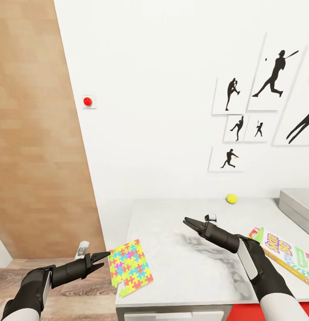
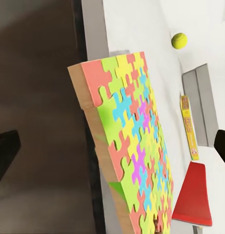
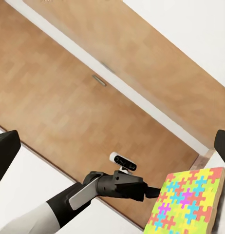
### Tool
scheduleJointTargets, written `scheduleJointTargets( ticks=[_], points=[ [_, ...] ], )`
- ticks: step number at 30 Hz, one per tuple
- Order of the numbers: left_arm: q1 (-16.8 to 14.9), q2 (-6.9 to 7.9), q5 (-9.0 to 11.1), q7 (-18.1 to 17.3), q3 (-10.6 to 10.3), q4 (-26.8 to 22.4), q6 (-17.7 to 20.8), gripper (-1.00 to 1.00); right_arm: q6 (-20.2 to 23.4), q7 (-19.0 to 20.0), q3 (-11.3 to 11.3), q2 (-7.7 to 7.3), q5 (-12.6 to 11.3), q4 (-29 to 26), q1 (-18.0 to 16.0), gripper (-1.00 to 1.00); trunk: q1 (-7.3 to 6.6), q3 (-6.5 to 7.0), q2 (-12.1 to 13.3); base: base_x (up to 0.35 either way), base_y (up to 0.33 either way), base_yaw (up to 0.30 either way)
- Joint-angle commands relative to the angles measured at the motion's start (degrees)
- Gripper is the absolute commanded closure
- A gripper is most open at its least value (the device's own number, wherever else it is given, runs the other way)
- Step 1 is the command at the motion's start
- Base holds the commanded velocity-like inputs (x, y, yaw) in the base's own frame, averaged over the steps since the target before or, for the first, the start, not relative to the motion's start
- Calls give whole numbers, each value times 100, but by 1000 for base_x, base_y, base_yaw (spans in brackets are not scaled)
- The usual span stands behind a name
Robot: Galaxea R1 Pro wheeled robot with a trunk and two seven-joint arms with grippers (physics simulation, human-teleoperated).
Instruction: Put all the toys in the child's room - the three board games (two on the bed and one on the table), the two jigsaw puzzles on the table, and the tennis ball on the table - inside the toy box on the table in the child's room.
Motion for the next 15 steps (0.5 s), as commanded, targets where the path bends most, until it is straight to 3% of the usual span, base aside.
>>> scheduleJointTargets(
  ticks=[1,15],
  points=[
    [-8,-5,-60,-54,27,-5,59,-100,43,4,0,-1,-24,1,-2,-100,0,-7,-4,0,-27,0],
    [-8,2,-53,-62,29,-5,59,-100,35,4,0,1,-24,1,-1,-100,0,-7,-4,0,-44,0]
  ],
)
